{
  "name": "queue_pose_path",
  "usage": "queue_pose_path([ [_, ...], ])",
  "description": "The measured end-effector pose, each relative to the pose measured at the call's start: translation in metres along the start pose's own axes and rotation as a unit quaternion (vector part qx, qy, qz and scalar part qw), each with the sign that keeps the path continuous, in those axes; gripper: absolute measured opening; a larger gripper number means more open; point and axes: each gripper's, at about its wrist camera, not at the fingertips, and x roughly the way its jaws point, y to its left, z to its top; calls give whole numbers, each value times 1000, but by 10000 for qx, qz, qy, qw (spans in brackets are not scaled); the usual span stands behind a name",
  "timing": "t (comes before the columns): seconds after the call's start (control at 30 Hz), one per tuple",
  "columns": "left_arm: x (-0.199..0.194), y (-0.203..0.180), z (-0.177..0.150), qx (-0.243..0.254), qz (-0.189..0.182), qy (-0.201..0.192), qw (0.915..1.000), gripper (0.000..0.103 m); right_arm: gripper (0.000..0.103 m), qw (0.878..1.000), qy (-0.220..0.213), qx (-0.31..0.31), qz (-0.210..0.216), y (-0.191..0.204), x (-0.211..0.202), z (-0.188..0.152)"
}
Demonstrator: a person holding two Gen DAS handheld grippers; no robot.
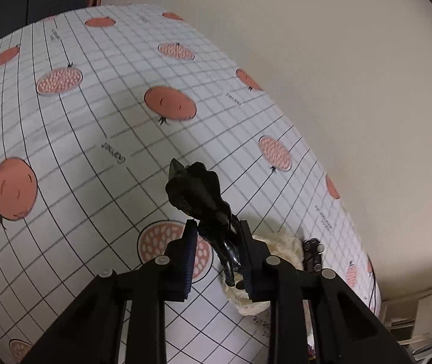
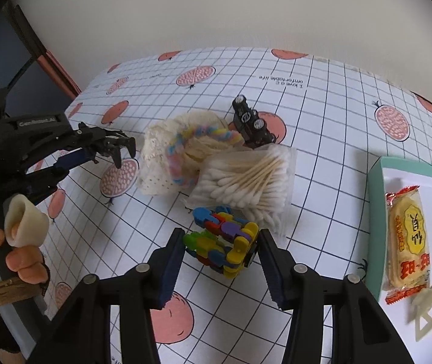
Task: Organize objects
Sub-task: 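Grasp the black hair tie with the left tool while the right tool grasps the colorful block toy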
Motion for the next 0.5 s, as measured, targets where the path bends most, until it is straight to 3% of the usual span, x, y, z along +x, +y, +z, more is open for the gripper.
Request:
queue_pose_path([
  [0.5,-48,-29,9,162,-325,-297,9989,27,52,9993,-321,169,51,-17,-41,7],
])
